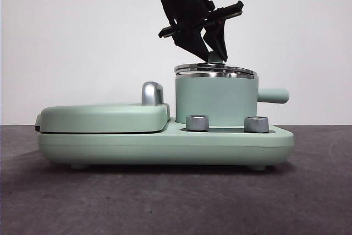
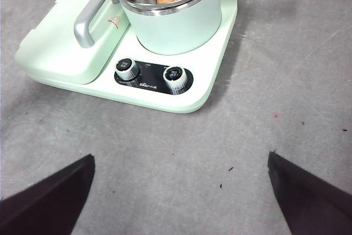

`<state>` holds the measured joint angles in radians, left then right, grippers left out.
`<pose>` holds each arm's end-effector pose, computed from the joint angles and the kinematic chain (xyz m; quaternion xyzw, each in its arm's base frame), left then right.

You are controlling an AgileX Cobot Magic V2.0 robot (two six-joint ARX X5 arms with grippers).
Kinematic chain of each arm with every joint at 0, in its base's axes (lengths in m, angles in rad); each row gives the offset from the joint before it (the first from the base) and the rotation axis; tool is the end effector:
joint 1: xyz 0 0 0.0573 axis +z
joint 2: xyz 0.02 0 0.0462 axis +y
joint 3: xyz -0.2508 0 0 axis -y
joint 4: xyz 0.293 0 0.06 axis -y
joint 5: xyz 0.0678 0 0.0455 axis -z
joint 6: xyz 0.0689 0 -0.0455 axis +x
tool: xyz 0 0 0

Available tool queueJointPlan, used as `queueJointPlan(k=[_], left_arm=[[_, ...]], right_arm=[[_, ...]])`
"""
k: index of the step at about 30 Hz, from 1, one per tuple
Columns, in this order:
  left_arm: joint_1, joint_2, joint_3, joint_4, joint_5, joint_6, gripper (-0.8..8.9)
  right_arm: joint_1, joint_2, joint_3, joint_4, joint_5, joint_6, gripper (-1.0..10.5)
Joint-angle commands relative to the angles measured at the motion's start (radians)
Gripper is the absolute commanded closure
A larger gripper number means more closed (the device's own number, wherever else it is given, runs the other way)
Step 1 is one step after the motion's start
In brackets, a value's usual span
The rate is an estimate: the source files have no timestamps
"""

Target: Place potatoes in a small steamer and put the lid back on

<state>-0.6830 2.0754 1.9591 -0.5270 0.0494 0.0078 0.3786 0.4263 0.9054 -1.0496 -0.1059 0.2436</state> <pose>0.4233 -0.3488 0.2667 0.1019 0.2991 -0.3409 0.8854 0.1262 0.0580 0.3219 0.0752 0.3047 0.1946 0.9293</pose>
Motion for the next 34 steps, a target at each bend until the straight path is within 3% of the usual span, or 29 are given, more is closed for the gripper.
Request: queueJointPlan(k=[1,34], left_arm=[[-0.010,0.028,0.036,0.032,0.002,0.003,7.96],[-0.002,-0.048,0.048,0.067,0.001,0.007,7.97]], right_arm=[[0.005,0.002,0.008,0.010,-0.002,0.011,4.6],[0.005,0.002,0.008,0.029,0.002,0.038,4.6]])
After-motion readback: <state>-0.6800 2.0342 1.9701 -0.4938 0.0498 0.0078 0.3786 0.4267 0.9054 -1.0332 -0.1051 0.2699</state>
